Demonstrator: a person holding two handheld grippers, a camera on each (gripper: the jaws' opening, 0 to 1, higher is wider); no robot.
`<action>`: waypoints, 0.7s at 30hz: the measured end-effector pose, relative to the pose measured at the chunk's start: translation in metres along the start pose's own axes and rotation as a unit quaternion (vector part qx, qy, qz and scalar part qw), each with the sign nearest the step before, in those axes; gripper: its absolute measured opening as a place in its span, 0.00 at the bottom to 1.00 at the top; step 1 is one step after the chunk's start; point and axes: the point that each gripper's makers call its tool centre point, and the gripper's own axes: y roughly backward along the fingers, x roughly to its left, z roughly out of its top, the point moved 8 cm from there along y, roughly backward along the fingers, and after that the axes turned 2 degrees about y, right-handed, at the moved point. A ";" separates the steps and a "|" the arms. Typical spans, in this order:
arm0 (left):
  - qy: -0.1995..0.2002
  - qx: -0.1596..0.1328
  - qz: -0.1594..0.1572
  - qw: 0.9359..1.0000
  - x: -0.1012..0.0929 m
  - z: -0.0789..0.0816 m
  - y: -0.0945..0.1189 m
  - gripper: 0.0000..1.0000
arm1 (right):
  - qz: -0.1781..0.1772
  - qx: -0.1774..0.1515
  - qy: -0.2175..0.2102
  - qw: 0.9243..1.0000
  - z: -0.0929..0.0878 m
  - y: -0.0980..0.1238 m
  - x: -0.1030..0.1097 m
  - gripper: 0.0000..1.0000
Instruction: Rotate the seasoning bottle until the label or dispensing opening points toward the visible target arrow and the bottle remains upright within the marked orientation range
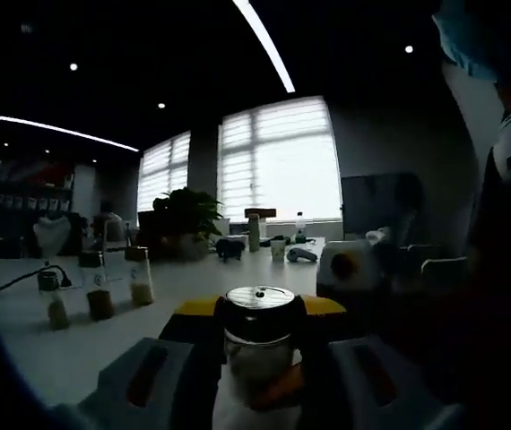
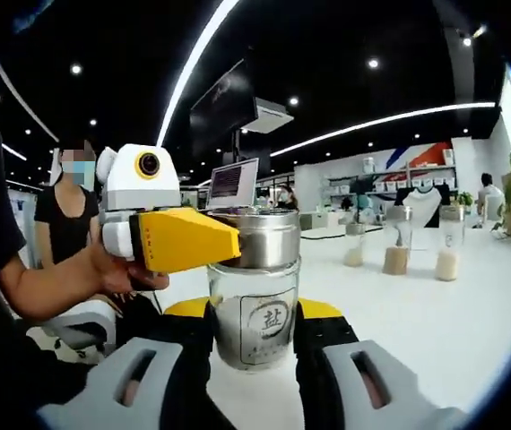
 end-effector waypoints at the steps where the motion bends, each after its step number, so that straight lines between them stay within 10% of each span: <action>1: 0.017 -0.017 0.012 1.000 0.000 0.002 0.001 0.33 | -0.012 -0.006 0.007 1.000 0.003 0.001 0.000 0.33; 11: 0.042 -0.037 0.145 0.988 -0.001 -0.010 -0.010 0.35 | -0.135 0.032 0.010 0.990 -0.001 -0.007 0.001 0.33; 17: 0.044 -0.005 0.122 0.992 0.005 -0.009 0.000 0.35 | -0.072 0.029 0.044 0.996 -0.006 -0.010 -0.003 0.33; 21: 0.092 -0.023 0.067 0.993 0.005 -0.006 0.007 0.33 | 0.021 -0.008 -0.036 0.999 -0.005 -0.006 0.001 0.35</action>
